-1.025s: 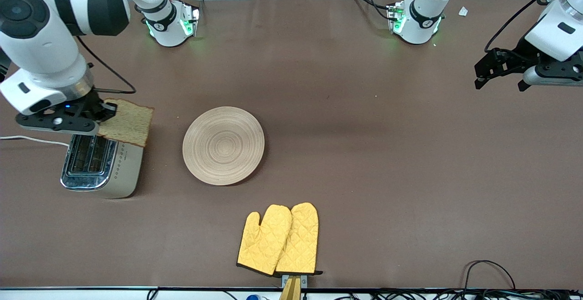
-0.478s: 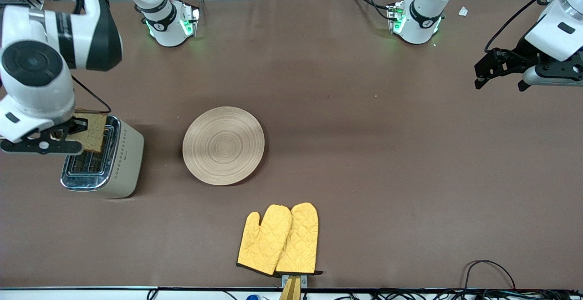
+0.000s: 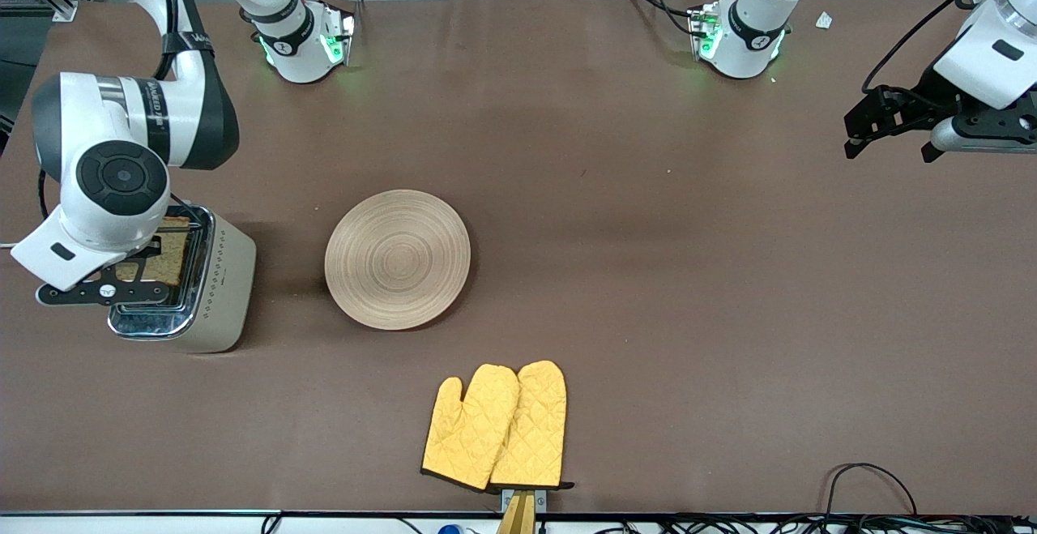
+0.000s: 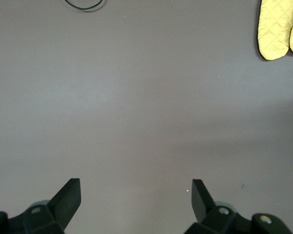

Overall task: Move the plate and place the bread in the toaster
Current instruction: 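Lower the bread slice into the toaster slot with the right gripper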

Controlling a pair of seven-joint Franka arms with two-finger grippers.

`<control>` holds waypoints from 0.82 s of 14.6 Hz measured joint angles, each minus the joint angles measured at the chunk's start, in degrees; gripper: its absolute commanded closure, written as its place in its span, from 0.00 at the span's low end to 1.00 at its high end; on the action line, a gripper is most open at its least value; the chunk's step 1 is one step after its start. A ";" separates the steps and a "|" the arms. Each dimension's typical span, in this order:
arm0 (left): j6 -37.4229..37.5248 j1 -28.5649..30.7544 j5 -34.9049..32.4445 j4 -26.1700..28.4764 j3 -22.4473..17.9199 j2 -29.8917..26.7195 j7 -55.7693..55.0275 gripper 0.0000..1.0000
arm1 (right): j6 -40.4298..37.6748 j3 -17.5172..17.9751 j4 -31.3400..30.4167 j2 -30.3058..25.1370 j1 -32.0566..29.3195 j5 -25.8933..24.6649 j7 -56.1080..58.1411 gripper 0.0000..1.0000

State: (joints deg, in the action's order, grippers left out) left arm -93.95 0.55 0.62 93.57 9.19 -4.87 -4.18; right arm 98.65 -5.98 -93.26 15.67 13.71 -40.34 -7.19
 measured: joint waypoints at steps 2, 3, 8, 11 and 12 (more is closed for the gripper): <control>0.01 0.00 0.00 0.00 0.00 0.00 0.00 0.00 | 1.34 -0.01 0.00 0.46 -0.78 -0.33 0.00 0.99; 0.02 0.00 0.00 0.00 0.00 0.00 0.00 0.00 | 1.92 -0.01 0.01 0.76 -1.10 -0.36 0.01 0.99; 0.03 0.00 0.00 0.00 0.00 0.00 0.00 0.00 | 2.73 0.10 0.02 1.73 -1.27 -1.14 0.01 0.99; 0.07 0.00 0.00 0.00 0.00 0.00 0.00 0.00 | 3.71 0.11 -0.05 1.88 -1.27 -1.72 0.07 0.99; 0.08 0.00 0.00 0.00 0.00 0.00 0.00 0.00 | 4.25 0.11 -0.17 2.04 -1.27 -1.83 0.08 0.99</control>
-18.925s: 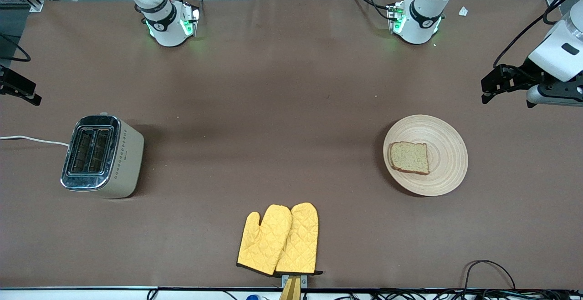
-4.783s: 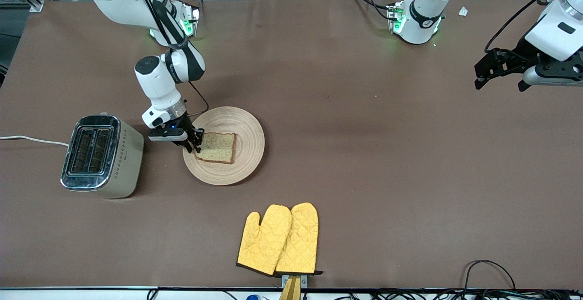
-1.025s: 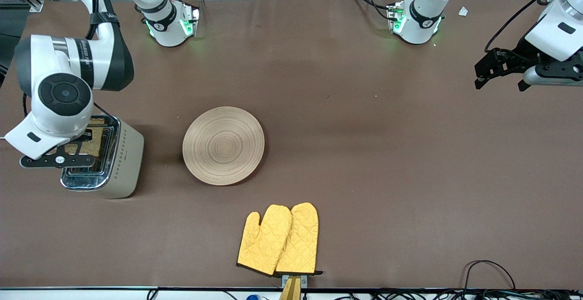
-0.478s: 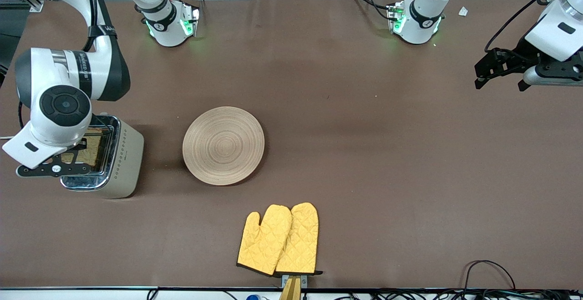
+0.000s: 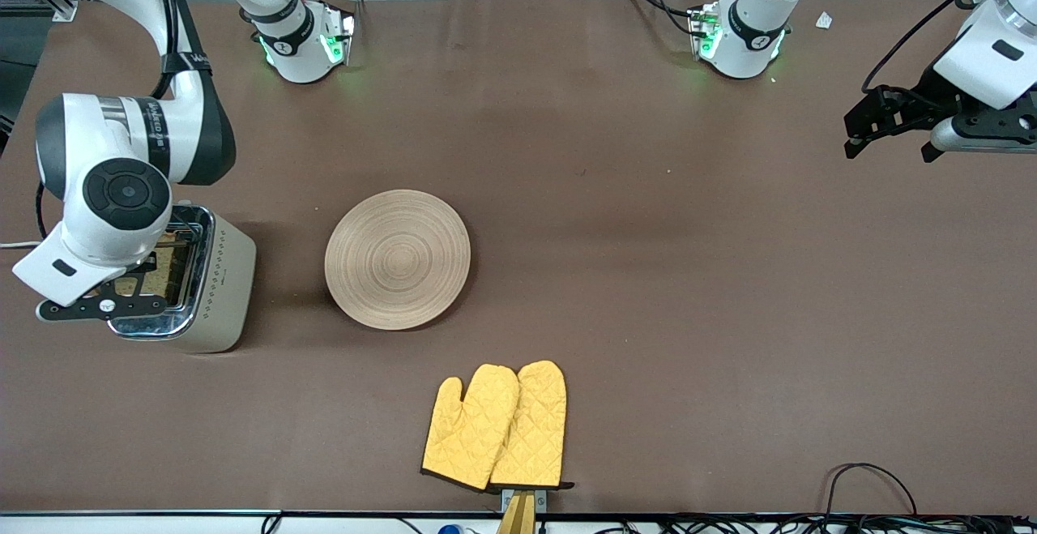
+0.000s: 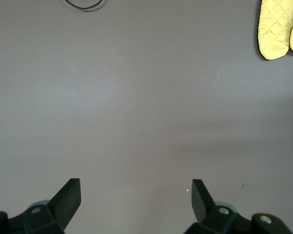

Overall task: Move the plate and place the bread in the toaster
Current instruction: 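Lower the bread slice into the toaster slot with the right gripper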

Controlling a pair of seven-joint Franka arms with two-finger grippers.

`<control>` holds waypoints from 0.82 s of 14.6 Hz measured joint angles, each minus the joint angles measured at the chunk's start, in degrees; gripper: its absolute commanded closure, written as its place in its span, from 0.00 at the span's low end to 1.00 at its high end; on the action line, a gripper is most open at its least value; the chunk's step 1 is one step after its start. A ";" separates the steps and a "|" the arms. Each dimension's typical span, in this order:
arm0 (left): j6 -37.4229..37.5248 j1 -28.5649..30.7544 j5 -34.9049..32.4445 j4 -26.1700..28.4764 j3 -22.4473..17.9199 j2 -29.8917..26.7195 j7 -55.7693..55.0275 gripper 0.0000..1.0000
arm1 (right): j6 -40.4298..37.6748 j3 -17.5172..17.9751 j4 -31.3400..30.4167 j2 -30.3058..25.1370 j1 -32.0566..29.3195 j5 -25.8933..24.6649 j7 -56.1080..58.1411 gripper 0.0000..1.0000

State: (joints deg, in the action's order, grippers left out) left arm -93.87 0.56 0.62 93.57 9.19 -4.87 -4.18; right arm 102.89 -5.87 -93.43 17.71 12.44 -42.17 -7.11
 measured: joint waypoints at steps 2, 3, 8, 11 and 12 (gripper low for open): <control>0.01 0.00 0.00 0.00 0.00 0.00 0.00 0.00 | 1.63 -0.04 -0.49 0.42 -0.15 -0.81 0.00 0.99; 0.02 0.00 0.00 0.00 0.00 0.00 0.00 0.00 | 2.60 -0.06 -0.78 0.70 -0.41 -1.02 0.00 0.99; 0.04 0.00 0.00 0.00 0.00 0.00 0.00 0.00 | 5.31 -0.07 -1.44 2.69 -1.50 -2.32 0.02 0.99; 0.05 0.00 0.00 0.00 0.00 0.00 0.00 0.00 | 5.96 -0.07 -1.99 3.74 -1.52 -2.40 0.02 0.99; 0.05 0.00 0.00 0.00 0.00 0.00 0.00 0.00 | 6.08 -0.07 -2.11 4.05 -1.52 -2.42 0.02 0.99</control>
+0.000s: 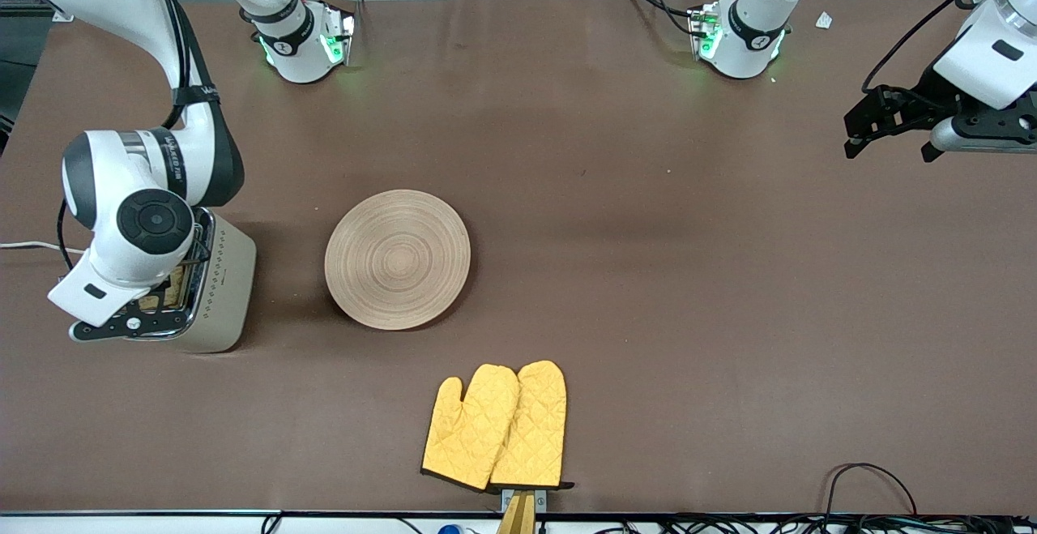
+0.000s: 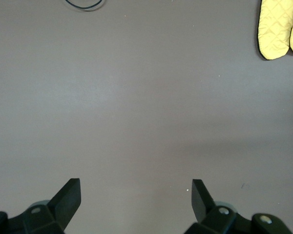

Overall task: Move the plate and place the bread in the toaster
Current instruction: 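Lower the bread slice into the toaster slot with the right gripper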

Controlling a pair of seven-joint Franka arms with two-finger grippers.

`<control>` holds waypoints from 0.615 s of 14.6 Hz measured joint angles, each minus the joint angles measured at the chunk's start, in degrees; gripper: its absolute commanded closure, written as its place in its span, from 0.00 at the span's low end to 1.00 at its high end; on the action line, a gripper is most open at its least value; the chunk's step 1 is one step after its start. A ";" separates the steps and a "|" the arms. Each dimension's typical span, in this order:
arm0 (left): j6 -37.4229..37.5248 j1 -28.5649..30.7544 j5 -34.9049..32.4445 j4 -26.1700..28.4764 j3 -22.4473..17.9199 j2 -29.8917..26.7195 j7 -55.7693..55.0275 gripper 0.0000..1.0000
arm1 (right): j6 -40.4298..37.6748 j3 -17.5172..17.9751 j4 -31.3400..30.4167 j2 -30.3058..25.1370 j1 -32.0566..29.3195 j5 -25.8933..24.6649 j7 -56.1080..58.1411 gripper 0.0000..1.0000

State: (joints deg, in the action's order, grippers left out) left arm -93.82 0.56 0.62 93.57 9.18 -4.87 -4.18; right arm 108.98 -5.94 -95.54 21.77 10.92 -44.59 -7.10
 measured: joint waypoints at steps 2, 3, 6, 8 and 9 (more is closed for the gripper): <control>0.00 0.00 0.00 0.00 0.00 0.00 0.00 0.00 | 0.03 0.07 -0.06 0.25 0.00 0.00 -0.26 0.99; 0.00 0.00 0.00 0.00 0.00 0.00 0.00 0.00 | -0.08 0.15 -0.15 0.26 0.03 0.01 -0.78 0.99; 0.00 0.00 0.00 0.00 0.00 0.00 0.00 0.00 | -0.28 0.63 -2.32 0.36 0.22 0.53 -4.19 0.99; 0.01 0.00 0.00 0.00 0.00 0.00 0.00 0.00 | -0.23 0.83 -4.06 0.51 0.29 2.92 -5.93 0.99; 0.01 0.00 0.00 0.00 0.00 0.00 0.00 0.00 | -0.38 0.85 -4.40 0.55 0.33 4.37 -6.09 0.99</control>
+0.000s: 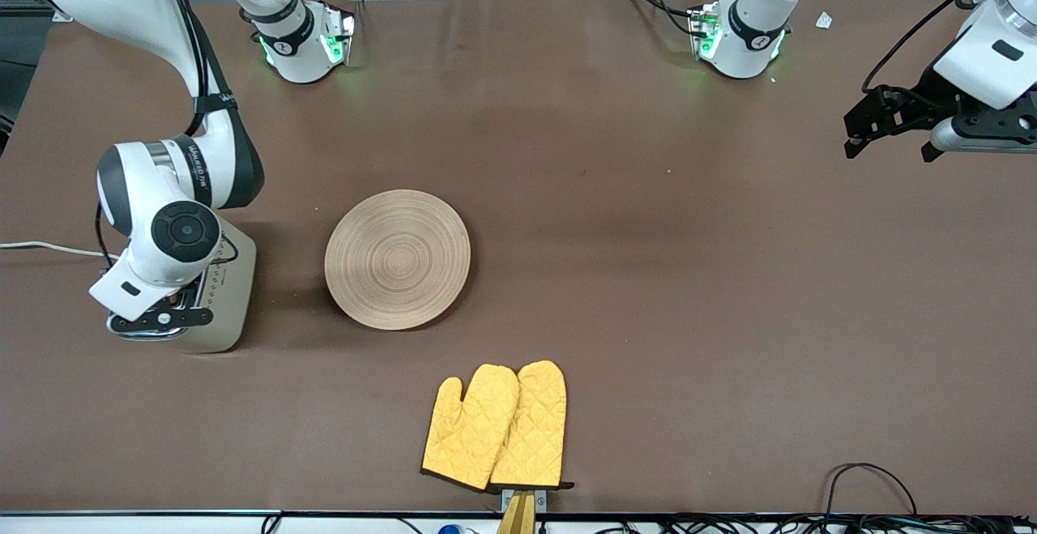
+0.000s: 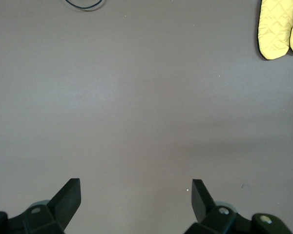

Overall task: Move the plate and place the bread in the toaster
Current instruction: 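Lower the bread slice into the toaster slot with the right gripper, then open the right gripper and raise it from the toaster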

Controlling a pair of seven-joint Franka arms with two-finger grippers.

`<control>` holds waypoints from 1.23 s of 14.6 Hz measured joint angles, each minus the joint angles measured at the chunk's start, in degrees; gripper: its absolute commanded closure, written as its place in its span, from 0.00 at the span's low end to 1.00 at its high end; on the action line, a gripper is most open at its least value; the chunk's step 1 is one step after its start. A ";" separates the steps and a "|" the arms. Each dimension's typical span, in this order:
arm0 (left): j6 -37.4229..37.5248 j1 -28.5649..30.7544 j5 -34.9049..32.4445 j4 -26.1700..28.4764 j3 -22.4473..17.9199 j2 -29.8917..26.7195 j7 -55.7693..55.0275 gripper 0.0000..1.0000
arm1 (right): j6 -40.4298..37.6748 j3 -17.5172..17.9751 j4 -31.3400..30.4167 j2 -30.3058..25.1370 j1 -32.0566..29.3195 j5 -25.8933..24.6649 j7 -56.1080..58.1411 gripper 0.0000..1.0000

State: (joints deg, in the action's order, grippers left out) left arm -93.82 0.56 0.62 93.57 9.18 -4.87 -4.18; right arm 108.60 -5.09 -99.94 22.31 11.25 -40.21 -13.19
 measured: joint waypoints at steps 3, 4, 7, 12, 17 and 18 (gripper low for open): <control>0.00 0.00 0.00 0.00 0.00 0.00 0.00 0.00 | -2.31 0.00 0.26 -0.12 0.08 4.60 -0.07 0.82; 0.00 0.00 0.00 0.00 0.00 0.00 0.00 0.00 | -3.03 0.00 0.61 -0.27 0.12 5.96 -0.07 0.54; 0.00 0.00 0.00 0.00 0.00 0.00 0.00 0.00 | -5.49 0.03 2.86 -0.66 0.32 7.68 -0.07 0.00; 0.00 0.01 0.00 0.00 -0.05 0.00 -0.43 0.00 | -9.52 -0.33 10.92 -1.13 -0.15 16.32 -0.07 0.00; 0.01 0.01 0.00 0.00 -0.06 0.00 -1.67 0.00 | -18.81 -0.69 22.61 -3.18 -0.63 27.92 -0.06 0.00; 0.00 0.02 0.00 -0.01 -0.06 0.00 -1.67 0.00 | -19.20 -0.75 23.78 -4.20 -1.39 31.64 -0.08 0.00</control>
State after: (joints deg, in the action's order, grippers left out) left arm -93.81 0.57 0.62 93.57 9.12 -4.87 -5.85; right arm 89.39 -5.84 -76.16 18.11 9.85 -8.58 -13.27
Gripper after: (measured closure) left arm 0.000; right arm 0.000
